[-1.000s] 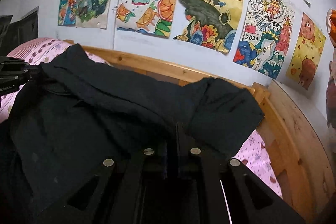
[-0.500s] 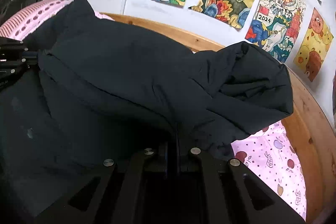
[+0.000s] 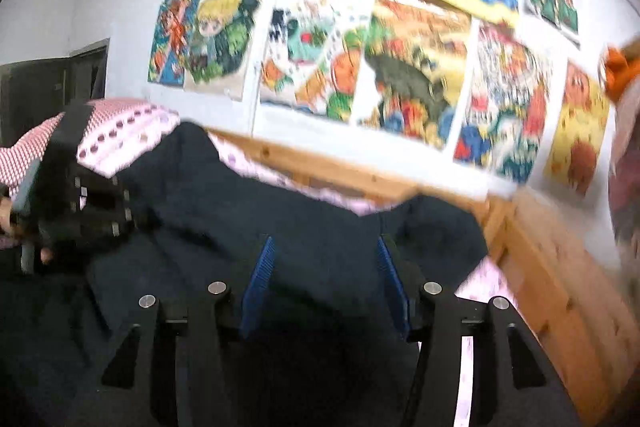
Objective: Fold large clothes
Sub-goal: 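Lower the hem onto the jacket and open both grippers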
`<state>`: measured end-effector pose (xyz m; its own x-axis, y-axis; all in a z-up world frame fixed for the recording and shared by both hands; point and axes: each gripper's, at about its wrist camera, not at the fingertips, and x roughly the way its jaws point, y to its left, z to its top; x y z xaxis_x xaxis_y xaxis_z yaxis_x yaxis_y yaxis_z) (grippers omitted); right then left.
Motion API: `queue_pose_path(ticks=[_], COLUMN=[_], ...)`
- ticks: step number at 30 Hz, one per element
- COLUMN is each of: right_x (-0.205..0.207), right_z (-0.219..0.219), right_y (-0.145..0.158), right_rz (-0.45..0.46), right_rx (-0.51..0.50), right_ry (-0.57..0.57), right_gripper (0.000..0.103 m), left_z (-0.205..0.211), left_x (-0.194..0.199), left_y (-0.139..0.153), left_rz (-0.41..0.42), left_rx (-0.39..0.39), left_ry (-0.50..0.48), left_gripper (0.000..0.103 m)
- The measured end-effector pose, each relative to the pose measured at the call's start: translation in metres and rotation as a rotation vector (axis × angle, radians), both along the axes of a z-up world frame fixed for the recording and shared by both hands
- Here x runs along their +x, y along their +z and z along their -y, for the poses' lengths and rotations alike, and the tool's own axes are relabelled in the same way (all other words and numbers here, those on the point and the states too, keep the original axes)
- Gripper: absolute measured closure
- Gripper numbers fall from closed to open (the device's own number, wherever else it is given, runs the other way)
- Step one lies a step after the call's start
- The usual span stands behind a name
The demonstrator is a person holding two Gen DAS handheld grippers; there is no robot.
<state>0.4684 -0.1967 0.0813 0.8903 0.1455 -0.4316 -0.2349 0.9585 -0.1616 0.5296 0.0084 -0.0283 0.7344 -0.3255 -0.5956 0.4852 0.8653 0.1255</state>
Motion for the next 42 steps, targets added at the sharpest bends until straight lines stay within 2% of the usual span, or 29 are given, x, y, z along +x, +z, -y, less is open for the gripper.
queue_pose_path(ticks=[3, 5, 9, 11, 13, 16, 19, 21, 25, 28, 30, 33, 35, 42], right_x=[0.042, 0.083, 0.14, 0.144, 0.133, 0.118, 0.105, 0.102, 0.102, 0.102, 0.101, 0.098, 0.095, 0.098], right_z=[-0.001, -0.001, 0.0, 0.005, 0.004, -0.005, -0.01, -0.006, -0.001, 0.0, -0.001, -0.004, -0.006, 0.001], right_y=[0.004, -0.001, -0.036, -0.055, -0.064, -0.068, -0.07, -0.069, -0.066, -0.067, -0.066, -0.068, -0.074, -0.108], right_rz=[-0.062, -0.134, -0.325, -0.396, -0.389, -0.358, -0.337, -0.335, -0.328, -0.33, -0.337, -0.363, -0.372, -0.352], right_rx=[0.069, 0.106, 0.136, 0.195, 0.192, 0.128, 0.121, 0.136, 0.147, 0.132, 0.1, 0.01, -0.046, 0.023], right_ry=[0.005, -0.003, -0.042, -0.05, -0.039, -0.012, -0.011, -0.009, 0.001, 0.02, 0.045, 0.101, 0.13, 0.12], right_gripper=[0.056, 0.056, 0.056, 0.056, 0.056, 0.056, 0.056, 0.056, 0.056, 0.056, 0.056, 0.056, 0.056, 0.056], left_z=[0.001, 0.001, 0.0, -0.004, -0.011, -0.021, -0.027, -0.022, -0.007, 0.0, 0.006, 0.015, 0.017, 0.033], left_x=[0.0, -0.001, -0.004, -0.009, -0.017, -0.033, -0.038, -0.027, 0.016, 0.054, 0.064, 0.056, 0.051, 0.05], left_y=[0.0, 0.0, 0.004, 0.008, 0.012, 0.021, 0.036, 0.045, 0.045, 0.027, 0.013, -0.003, -0.012, -0.039], left_rz=[-0.014, -0.018, -0.031, -0.043, -0.06, -0.073, -0.059, -0.049, -0.084, -0.192, -0.24, -0.206, -0.21, -0.167], left_rx=[-0.004, -0.004, 0.001, -0.021, -0.068, -0.134, -0.221, -0.25, -0.27, -0.287, -0.254, -0.152, -0.129, -0.045], left_ry=[0.007, 0.012, 0.017, 0.003, -0.031, -0.072, -0.085, -0.063, 0.019, 0.05, 0.038, -0.011, -0.023, -0.01], left_gripper=[0.098, 0.098, 0.096, 0.095, 0.094, 0.094, 0.09, 0.078, 0.076, 0.076, 0.076, 0.076, 0.076, 0.076])
